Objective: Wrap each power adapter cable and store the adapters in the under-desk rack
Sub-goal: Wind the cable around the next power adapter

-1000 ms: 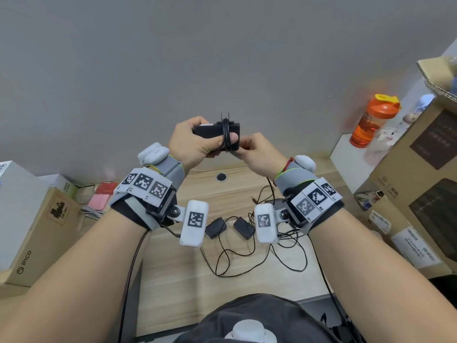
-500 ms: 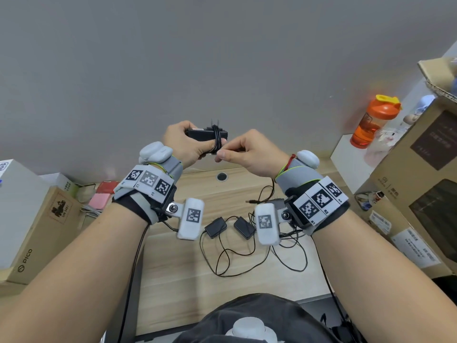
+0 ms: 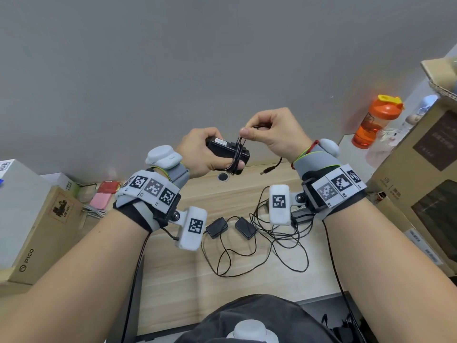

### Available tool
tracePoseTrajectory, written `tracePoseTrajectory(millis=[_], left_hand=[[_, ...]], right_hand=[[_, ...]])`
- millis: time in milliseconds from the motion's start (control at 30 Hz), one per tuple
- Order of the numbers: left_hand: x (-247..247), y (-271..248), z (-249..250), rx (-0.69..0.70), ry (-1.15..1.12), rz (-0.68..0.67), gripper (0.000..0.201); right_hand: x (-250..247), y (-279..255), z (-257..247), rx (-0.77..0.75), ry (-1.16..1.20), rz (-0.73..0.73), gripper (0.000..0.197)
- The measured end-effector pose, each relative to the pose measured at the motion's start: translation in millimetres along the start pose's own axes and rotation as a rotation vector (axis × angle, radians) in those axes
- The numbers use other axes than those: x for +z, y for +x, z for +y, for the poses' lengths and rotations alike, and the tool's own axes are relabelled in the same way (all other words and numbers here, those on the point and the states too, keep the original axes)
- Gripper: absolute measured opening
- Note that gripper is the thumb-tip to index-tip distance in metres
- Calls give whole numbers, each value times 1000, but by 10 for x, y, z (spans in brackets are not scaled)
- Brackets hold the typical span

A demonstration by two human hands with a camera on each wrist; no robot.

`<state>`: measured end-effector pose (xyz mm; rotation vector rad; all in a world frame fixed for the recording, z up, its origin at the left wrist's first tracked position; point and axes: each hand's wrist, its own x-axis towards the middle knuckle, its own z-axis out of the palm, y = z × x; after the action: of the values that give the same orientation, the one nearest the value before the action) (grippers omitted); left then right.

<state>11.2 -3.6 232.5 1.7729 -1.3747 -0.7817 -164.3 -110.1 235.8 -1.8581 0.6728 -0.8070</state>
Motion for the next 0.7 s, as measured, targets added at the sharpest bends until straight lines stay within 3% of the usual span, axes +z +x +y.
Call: tracePoseTrajectory(millis=[167,333,433,700], left_hand=[[57,-14,73,48,-145,-19,55],[94,-22,148,67,-281,9,49],[115,-7,200,69,-384,93,42],[126,105,158,-21,-545,294,44]], right_hand=[[32,-3,188,-6,15,47,15],[154,-10,339,46,1,66,30],[221,-46,389,124,-8,16,37],[449,-160,370,217,50,-178,31]])
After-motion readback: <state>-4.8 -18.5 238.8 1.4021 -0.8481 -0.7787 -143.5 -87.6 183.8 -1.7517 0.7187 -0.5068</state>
